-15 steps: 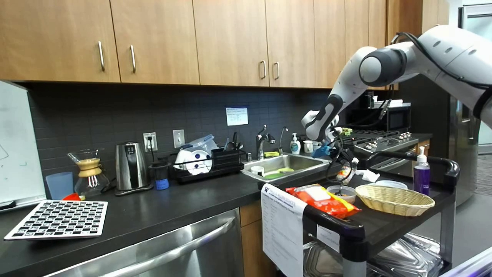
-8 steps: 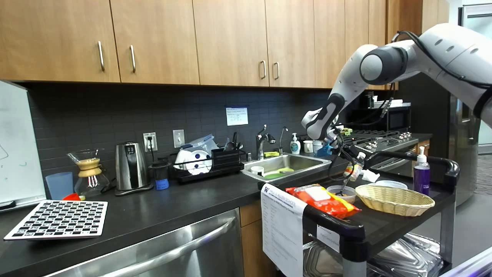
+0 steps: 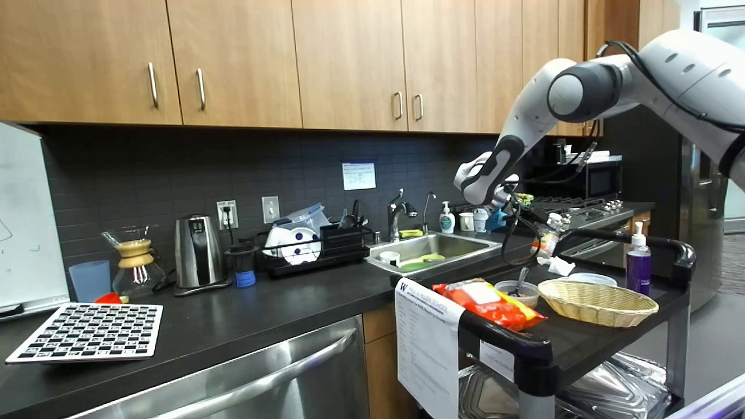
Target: Pick up the bottle with the orange label then set it back down on the service trolley.
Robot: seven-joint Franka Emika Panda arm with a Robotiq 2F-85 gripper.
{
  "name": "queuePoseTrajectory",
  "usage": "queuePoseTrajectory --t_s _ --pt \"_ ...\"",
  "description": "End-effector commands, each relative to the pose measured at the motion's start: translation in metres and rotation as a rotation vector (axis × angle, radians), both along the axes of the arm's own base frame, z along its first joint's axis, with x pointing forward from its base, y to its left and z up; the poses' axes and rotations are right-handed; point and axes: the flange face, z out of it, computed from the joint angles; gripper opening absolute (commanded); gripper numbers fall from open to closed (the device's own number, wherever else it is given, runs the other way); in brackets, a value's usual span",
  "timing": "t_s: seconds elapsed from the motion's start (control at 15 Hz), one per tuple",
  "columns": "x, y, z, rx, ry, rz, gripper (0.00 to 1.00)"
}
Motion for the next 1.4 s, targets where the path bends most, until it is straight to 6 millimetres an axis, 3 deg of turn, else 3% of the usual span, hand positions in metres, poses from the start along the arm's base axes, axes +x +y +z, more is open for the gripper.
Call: queuePoseTrajectory --t_s 0.0,0.27,1.33 --pt "0.000 0.006 -0.010 -0.059 0.027 -0.049 0.38" --pt "0.006 0.010 -0.018 -0.098 0.051 -0.092 0.38" --pt "0.044 -0.018 -0.068 -0.192 0.025 -0.167 0.38"
